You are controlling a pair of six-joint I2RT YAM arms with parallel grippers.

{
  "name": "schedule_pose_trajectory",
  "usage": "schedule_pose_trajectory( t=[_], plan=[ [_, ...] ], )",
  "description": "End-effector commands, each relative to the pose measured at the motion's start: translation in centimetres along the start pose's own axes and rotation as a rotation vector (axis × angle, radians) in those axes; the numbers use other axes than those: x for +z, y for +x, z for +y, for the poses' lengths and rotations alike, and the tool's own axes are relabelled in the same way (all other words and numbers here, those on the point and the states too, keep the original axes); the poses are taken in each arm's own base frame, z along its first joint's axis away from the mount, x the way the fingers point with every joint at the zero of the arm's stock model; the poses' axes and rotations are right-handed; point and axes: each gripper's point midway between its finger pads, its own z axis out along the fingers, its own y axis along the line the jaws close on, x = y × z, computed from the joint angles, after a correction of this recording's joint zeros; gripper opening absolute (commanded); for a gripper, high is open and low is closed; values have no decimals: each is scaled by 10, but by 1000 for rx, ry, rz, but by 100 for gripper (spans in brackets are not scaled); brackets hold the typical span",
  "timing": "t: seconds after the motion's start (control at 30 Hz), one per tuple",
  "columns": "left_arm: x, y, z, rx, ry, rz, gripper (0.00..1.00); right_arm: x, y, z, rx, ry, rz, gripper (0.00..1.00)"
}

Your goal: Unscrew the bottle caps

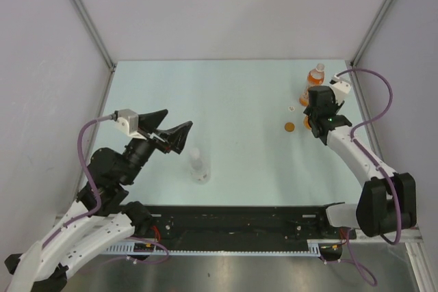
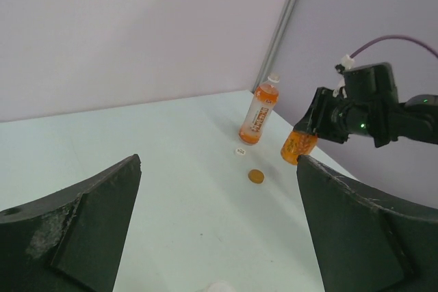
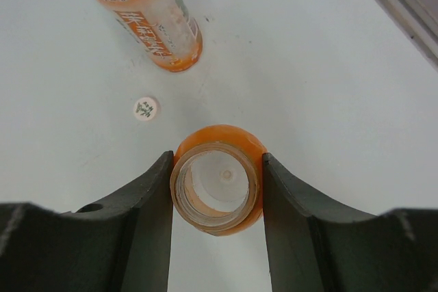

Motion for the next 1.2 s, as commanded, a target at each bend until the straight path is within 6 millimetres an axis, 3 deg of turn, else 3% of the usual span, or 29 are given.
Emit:
schedule_pose_trajectory(
  t=[0.0, 0.47, 0.73, 0.9, 1.17],
  plan=[
    [-3, -7, 4, -21, -26, -28, 99, 27, 7, -5, 71, 34, -57, 0],
    [2, 4, 2, -28, -10, -4, 99, 66, 35, -11, 127, 75, -63, 0],
    [6, 9, 1, -35, -5, 3, 99, 74, 41, -7, 121, 62, -58, 1],
    [10, 13, 0, -34, -1, 18, 99, 73, 43, -8, 116, 65, -46, 29],
    [10, 15, -3, -42, 14, 26, 99, 67, 47, -17, 120, 103, -22, 60]
  ],
)
